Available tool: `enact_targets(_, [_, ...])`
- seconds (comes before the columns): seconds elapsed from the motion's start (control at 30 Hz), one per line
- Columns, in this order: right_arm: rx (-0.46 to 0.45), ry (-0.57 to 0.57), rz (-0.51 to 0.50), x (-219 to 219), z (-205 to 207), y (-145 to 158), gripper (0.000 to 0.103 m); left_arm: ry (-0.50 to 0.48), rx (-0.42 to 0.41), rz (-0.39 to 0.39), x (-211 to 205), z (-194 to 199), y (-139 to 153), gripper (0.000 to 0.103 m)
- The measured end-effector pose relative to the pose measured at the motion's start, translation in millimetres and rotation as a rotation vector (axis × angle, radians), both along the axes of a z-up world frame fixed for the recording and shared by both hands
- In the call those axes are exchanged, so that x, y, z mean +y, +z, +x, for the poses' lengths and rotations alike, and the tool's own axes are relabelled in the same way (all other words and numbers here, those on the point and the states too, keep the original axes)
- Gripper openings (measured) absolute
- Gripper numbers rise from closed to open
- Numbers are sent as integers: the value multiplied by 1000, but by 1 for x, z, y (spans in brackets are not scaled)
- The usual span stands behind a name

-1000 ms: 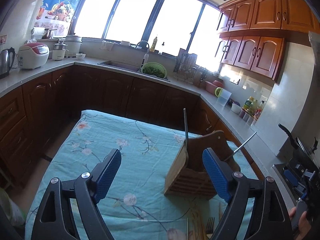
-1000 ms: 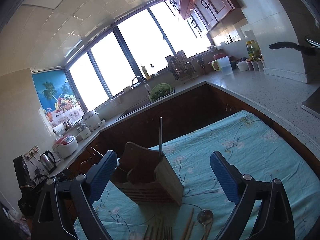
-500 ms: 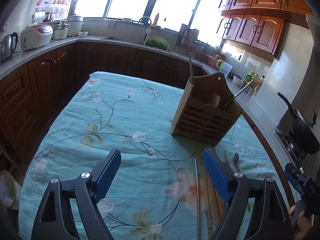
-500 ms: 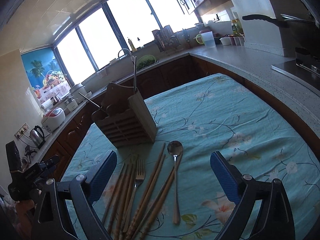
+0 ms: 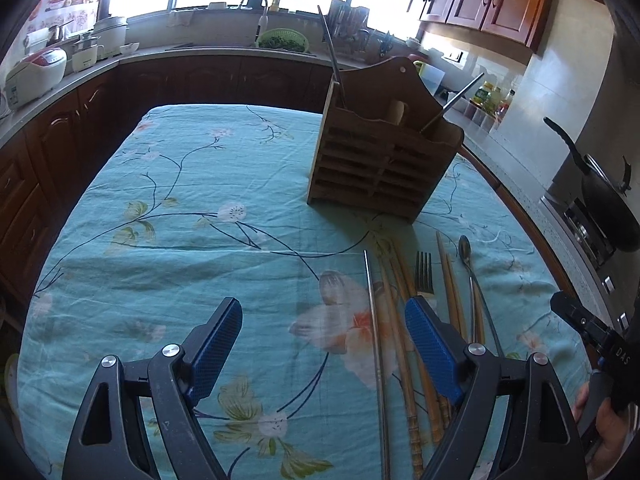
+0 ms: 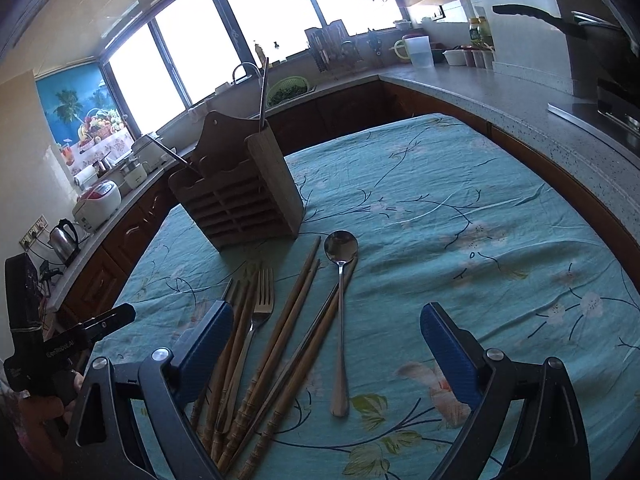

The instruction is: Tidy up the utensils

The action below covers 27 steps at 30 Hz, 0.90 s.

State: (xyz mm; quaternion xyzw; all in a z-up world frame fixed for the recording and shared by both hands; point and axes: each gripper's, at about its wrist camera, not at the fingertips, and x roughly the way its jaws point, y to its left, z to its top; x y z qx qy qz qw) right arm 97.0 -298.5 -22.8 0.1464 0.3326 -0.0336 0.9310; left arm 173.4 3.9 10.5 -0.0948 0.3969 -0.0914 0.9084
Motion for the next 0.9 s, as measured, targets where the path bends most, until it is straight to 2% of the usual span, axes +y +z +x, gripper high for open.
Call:
enact_targets(0.1, [15, 9, -24, 2, 9, -3, 94, -18, 34, 14, -6, 11, -6, 83])
enact_targets(0.17, [26, 16, -34, 3, 16, -5, 90, -28, 51, 22, -11, 20, -11, 82])
enact_targets(0.3, [67, 27, -61, 4, 34, -11, 71, -56, 76, 57, -22, 36, -17, 80])
enact_targets(0.43, [106, 38, -73, 2, 54, -19, 53, -87, 104, 85, -36, 57, -26, 69])
enact_targets(0.57, [142, 58, -92, 2, 74, -28, 51, -112, 149, 87, -45, 78, -35, 55])
enact_targets(0.73, [203, 77, -135, 1, 99, -41, 43, -131, 186, 103, -56, 99, -47, 48])
enact_targets(0.83, [251, 89, -167, 1, 112, -51, 41, -148, 209, 108, -62, 109, -55, 43])
enact_targets(0.9, [257, 98, -196, 2, 117, -56, 41, -159, 194, 141, -69, 113, -58, 41])
